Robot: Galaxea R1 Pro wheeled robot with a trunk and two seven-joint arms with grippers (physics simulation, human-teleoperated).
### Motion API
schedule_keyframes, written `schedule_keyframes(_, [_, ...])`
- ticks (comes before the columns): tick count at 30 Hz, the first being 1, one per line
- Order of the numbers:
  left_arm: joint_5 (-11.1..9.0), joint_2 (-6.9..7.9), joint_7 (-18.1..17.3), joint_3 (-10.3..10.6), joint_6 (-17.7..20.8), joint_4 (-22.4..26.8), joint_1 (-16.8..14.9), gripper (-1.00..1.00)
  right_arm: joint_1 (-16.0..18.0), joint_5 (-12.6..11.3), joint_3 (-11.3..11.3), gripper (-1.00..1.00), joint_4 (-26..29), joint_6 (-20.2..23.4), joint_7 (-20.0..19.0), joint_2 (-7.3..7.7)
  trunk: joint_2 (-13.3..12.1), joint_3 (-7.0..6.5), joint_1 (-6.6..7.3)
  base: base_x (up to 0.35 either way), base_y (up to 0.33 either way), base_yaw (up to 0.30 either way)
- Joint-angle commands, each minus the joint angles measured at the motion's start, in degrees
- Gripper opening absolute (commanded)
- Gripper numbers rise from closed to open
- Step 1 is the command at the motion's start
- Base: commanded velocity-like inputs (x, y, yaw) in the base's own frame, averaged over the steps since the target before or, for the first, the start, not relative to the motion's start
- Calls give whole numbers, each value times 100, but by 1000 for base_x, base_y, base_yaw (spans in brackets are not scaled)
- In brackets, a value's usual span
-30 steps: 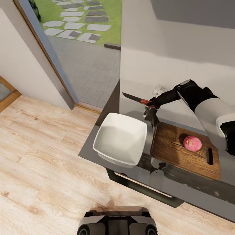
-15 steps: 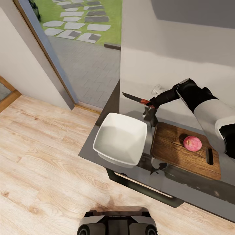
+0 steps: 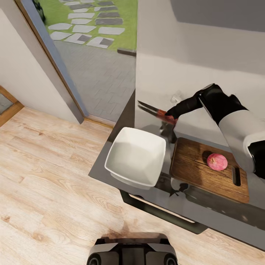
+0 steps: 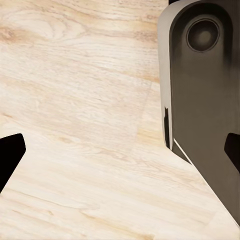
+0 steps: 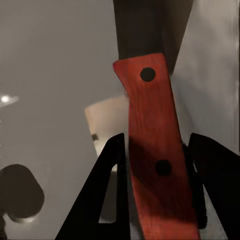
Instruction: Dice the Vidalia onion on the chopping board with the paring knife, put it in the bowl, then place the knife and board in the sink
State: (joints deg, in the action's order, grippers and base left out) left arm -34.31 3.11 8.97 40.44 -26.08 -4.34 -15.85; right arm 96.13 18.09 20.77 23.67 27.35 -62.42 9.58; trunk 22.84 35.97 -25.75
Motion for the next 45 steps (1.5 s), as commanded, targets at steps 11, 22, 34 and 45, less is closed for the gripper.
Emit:
schedule_keyframes(11, [12,-3,26,34,-20,-14,-5,100,2,10,-3,-100,798,626,-33,17,8,7,-3,0,0,0])
schedule_keyframes(22, [12,-6,26,34,-20,-14,-4,100,2,23,-2,-100,947,812,-22,18,8,7,-3,0,0,0])
schedule_keyframes(34, [12,-4,26,34,-20,-13,-5,100,2,37,6,-100,2391,1355,281,466,8,7,-3,-15,0,0])
schedule_keyframes(45, [15,-13,18,38,314,-6,-4,100,2,37,15,-100,2492,1361,266,606,8,7,-3,-220,0,0])
